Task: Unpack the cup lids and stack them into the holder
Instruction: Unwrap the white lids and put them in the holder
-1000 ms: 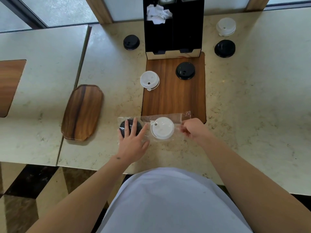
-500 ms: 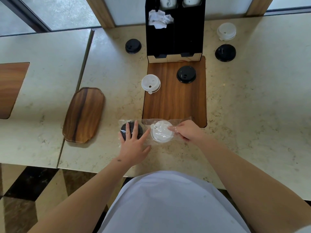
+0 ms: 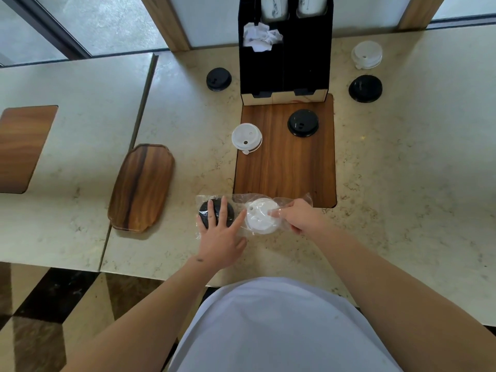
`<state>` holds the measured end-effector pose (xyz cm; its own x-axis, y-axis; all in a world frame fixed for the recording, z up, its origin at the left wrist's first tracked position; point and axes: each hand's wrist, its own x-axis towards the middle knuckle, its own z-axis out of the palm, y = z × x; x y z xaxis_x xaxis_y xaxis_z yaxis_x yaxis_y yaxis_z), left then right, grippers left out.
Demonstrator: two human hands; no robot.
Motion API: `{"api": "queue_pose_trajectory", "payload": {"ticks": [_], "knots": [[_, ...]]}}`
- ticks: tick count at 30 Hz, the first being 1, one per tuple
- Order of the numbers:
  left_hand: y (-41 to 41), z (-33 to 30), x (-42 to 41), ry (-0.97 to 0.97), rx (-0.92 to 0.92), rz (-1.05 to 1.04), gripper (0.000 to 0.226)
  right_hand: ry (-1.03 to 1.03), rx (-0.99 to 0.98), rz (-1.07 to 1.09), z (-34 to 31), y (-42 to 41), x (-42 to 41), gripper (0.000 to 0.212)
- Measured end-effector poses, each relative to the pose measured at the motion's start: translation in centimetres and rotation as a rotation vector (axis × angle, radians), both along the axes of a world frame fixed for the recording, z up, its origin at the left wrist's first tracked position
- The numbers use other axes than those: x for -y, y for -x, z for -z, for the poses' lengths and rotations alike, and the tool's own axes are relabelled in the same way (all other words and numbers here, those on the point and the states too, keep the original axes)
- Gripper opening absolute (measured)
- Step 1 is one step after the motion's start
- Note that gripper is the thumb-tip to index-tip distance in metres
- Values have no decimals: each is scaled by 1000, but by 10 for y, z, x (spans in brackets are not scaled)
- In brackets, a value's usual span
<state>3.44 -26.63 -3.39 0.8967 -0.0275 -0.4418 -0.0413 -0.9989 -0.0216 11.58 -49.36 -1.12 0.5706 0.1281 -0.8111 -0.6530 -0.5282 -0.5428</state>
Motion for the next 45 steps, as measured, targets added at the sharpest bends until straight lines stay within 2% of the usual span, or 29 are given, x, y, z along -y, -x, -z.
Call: {"api": "queue_pose_trajectory", "payload": {"ticks": [7,13,17,23,25,31,37,39,43,45], "knots": [[-6,-4,2,45,8,8,79,-95,41,48,-5,0,11,30],[-28,-15,11,109,-6,-56,74,8,155,94,-23,-23,47,32],[-39,-21,21,154,23,-140,72,40,257,224,-42,-47,70,35],[-68,-28,24,121,-19,-122,70,58,492,443,-69,-88,68,28],[-67,-29,22,108,0,-122,66,43,542,493,-73,-99,64,33],[-83,-35,16,149,109,-153,76,-92,456,541,-69,-139,48,31],[-105,-32,15,189,130,-193,69,-157,294,662,-65,-198,37,38],[-112,-32,16,203,142,-199,68,-109,332,592,-67,-221,37,39],[-128,-36,14,256,158,-223,67,96,527,259,-77,-268,42,43],[-134,-38,12,308,166,-242,65,185,557,127,-82,-294,49,46]]}}
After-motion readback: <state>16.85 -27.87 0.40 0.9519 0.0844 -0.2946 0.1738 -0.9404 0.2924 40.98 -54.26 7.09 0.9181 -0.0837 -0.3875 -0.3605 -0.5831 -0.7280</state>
